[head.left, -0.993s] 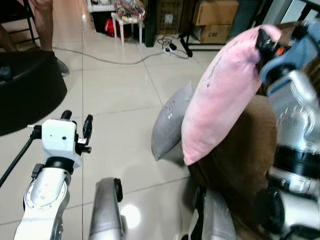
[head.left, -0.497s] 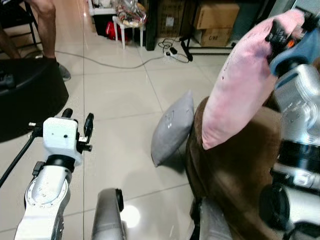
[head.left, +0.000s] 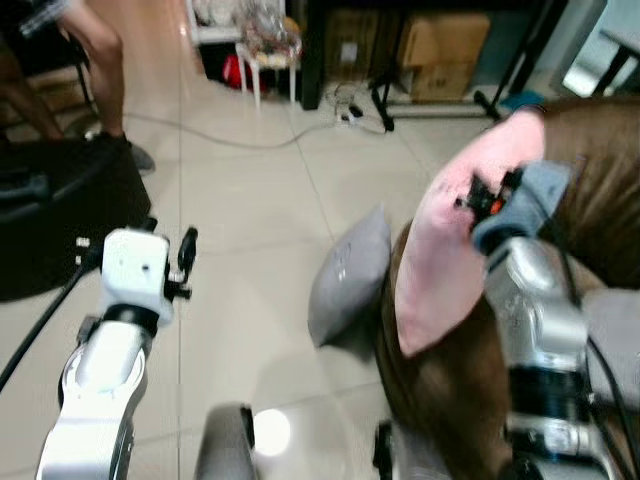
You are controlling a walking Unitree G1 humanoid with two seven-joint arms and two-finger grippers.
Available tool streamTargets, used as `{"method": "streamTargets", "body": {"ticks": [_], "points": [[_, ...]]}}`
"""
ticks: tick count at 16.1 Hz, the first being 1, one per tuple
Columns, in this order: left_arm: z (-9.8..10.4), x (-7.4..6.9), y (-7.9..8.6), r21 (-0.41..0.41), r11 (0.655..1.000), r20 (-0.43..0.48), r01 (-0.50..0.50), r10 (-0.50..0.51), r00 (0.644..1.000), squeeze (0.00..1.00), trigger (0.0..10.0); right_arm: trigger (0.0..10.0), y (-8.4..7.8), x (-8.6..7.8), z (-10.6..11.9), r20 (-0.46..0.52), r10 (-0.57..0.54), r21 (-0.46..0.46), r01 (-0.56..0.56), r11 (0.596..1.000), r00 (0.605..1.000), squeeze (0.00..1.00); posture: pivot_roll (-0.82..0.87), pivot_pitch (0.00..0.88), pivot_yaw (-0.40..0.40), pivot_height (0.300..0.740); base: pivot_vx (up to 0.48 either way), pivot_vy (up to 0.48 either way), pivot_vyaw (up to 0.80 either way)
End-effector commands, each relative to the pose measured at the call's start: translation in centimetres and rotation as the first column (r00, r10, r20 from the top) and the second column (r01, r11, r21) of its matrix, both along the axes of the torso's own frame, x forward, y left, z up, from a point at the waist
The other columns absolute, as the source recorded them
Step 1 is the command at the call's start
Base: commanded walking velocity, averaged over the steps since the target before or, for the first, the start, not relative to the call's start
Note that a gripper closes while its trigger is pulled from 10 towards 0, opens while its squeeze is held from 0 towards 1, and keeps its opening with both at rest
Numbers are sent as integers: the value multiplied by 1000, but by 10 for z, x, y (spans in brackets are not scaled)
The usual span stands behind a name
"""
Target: Move the pillow to the sofa from floor
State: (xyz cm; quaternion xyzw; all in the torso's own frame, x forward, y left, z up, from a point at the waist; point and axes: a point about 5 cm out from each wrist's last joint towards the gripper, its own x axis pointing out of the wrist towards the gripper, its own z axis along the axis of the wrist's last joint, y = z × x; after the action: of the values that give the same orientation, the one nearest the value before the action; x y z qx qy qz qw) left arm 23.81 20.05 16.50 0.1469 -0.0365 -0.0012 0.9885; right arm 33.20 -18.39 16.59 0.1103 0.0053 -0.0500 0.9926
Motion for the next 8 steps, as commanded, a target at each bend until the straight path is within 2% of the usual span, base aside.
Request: {"method": "streamTargets", "body": {"ticks": [1, 6, 8], "points": [[1, 1, -2, 8, 1000, 1, 17, -17, 1000, 0, 10000, 10000, -3, -1, 6, 20, -21, -6, 22, 1000, 1000, 0, 40, 0, -59, 686, 0, 0, 0], [-3, 5, -3, -8, 1000, 1, 18, -18, 1000, 0, 10000, 10000, 3, -8, -5, -20, 4, -9, -4, 1000, 1000, 0, 27, 0, -54, 740, 0, 0, 0], [-6, 7, -4, 0, 999, -10, 33, -33, 999, 0, 10000, 10000, 5, -14, -8, -37, 7, 7, -7, 1000, 999, 0, 13, 0, -47, 740, 0, 0, 0]]}}
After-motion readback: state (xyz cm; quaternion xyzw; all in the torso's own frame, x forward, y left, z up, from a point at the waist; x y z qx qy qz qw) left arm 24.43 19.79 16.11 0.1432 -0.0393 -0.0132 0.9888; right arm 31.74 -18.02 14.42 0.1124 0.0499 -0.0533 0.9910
